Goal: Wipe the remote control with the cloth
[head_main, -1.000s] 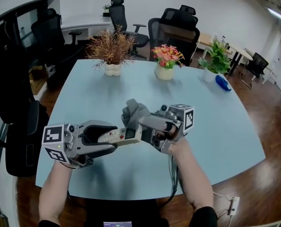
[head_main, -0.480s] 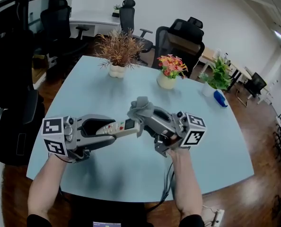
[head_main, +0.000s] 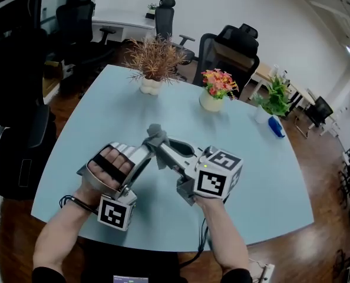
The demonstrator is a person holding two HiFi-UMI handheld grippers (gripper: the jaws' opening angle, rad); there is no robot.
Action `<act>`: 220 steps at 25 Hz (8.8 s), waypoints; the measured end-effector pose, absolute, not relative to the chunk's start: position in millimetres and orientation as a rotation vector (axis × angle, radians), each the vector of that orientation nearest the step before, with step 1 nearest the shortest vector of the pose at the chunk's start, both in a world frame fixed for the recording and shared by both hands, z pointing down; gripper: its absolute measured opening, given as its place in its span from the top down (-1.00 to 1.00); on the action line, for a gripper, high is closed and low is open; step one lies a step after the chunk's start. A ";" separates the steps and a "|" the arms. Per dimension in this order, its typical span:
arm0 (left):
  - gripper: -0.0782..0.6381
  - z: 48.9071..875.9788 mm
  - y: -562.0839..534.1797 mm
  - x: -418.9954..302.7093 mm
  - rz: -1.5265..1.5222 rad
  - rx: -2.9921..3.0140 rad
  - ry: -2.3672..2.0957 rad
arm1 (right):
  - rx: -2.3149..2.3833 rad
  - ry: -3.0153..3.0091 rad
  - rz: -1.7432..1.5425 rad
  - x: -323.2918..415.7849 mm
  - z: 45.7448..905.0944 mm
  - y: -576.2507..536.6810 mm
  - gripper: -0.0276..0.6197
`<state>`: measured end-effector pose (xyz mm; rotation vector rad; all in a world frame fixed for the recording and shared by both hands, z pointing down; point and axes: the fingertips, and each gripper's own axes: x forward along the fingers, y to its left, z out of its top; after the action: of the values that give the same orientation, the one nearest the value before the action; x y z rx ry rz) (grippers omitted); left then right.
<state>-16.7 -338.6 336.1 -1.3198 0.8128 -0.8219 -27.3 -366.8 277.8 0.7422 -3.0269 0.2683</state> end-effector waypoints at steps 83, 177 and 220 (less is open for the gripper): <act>0.25 424.2 -384.0 4.9 -1.145 -2.895 1.110 | 1.110 -2.385 -0.446 66.8 318.1 -398.5 0.82; 0.26 278.6 -339.8 -31.0 0.790 -3.508 0.247 | 0.984 -2.454 -0.919 -17.1 277.5 -345.8 0.82; 0.27 300.5 -318.7 -19.4 -0.267 -2.491 0.649 | 0.316 -3.388 0.175 35.6 222.3 -333.7 0.82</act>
<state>-19.4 -318.7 300.5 -2.4909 0.6489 -0.2671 35.6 -333.7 222.3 0.3160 -3.3881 0.1750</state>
